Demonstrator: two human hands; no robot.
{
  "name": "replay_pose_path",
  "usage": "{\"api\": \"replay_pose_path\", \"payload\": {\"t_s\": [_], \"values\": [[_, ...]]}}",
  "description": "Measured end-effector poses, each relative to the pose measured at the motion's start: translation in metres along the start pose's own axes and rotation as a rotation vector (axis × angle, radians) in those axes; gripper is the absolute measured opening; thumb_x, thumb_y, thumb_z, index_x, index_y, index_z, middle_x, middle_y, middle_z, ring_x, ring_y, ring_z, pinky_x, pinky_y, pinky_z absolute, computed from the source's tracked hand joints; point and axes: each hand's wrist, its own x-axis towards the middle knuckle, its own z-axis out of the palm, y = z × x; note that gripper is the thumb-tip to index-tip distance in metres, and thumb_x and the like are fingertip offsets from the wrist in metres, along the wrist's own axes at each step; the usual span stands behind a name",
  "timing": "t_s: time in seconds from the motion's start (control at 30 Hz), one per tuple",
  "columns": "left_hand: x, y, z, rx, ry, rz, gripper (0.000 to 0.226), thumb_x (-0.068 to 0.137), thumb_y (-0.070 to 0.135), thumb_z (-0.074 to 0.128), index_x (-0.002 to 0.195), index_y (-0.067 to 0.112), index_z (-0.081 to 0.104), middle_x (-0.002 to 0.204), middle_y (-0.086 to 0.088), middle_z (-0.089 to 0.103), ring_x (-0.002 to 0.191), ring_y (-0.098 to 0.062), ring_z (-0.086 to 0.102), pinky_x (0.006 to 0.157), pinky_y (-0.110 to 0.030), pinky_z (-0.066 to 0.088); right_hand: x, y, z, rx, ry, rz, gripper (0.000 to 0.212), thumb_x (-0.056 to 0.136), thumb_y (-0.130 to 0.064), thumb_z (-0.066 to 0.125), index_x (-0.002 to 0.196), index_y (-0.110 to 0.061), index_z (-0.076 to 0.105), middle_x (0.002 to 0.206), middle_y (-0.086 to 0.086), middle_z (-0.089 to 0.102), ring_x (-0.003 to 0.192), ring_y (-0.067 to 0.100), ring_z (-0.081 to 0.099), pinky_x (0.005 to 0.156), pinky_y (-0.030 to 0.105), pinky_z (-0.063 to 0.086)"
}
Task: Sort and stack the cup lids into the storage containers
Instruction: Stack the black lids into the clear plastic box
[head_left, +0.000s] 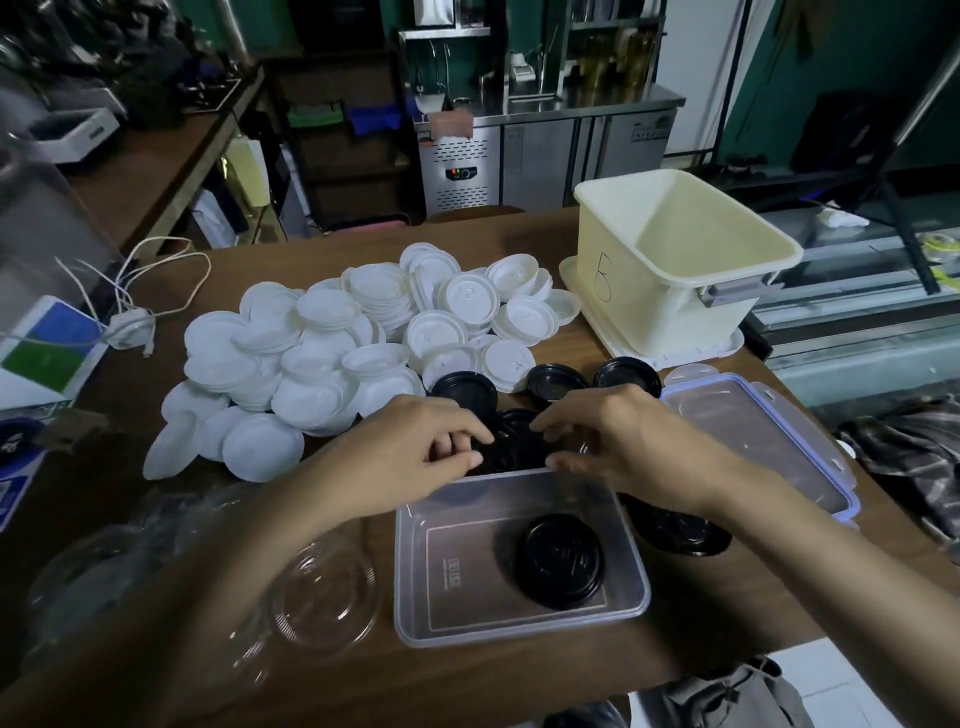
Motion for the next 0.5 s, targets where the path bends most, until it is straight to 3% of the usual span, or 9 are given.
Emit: {"api": "replay_pose_path", "payload": {"t_s": [0.1, 0.17, 0.27, 0.37, 0.5], "values": [[0.006, -0.028, -0.004, 0.044, -0.001, -0.024, 0.025, 0.097, 0.022, 0.071, 0.118, 0.036, 0.076, 0.098, 0.02, 0.068, 0.095, 0.0, 0.064, 0.076, -0.013, 0.046, 0.022, 0.011, 0.003, 0.007, -0.004, -0.035, 0.031, 0.089, -0.03, 0.078, 0.119, -0.035, 0.07, 0.104, -0.02, 0.067, 0.086, -0.001, 0.059, 0.077, 0.036, 0.054], [0.01, -0.041, -0.003, 0.057, -0.023, -0.027, 0.027, 0.096, 0.019, 0.073, 0.119, 0.034, 0.076, 0.104, 0.022, 0.066, 0.1, 0.003, 0.063, 0.081, -0.011, 0.046, 0.037, 0.018, 0.006, 0.017, -0.05, -0.063, 0.031, 0.088, -0.023, 0.08, 0.116, -0.033, 0.073, 0.102, -0.023, 0.064, 0.082, -0.01, 0.055, 0.074, 0.026, 0.047], [0.014, -0.054, -0.001, 0.117, -0.045, -0.018, 0.027, 0.097, 0.021, 0.072, 0.121, 0.033, 0.074, 0.109, 0.028, 0.06, 0.105, 0.004, 0.059, 0.091, -0.02, 0.048, 0.055, 0.028, 0.016, 0.024, -0.186, -0.125, 0.035, 0.085, -0.017, 0.082, 0.115, -0.033, 0.076, 0.113, -0.018, 0.065, 0.09, -0.014, 0.055, 0.075, 0.015, 0.042], [0.014, -0.067, -0.001, 0.176, -0.061, -0.023, 0.028, 0.098, 0.027, 0.071, 0.125, 0.032, 0.072, 0.116, 0.028, 0.058, 0.111, 0.004, 0.055, 0.099, -0.028, 0.047, 0.066, 0.036, 0.029, 0.043, -0.26, -0.153, 0.039, 0.081, -0.019, 0.085, 0.115, -0.037, 0.075, 0.125, -0.015, 0.059, 0.109, 0.0, 0.059, 0.089, 0.031, 0.052], [0.006, -0.081, -0.005, 0.188, -0.037, -0.017, 0.028, 0.095, 0.037, 0.073, 0.123, 0.034, 0.072, 0.123, 0.025, 0.06, 0.116, 0.004, 0.055, 0.1, -0.033, 0.049, 0.075, 0.039, 0.036, 0.069, -0.271, -0.188, 0.032, 0.082, -0.023, 0.086, 0.11, -0.037, 0.077, 0.13, -0.014, 0.056, 0.117, 0.003, 0.058, 0.095, 0.035, 0.053]]}}
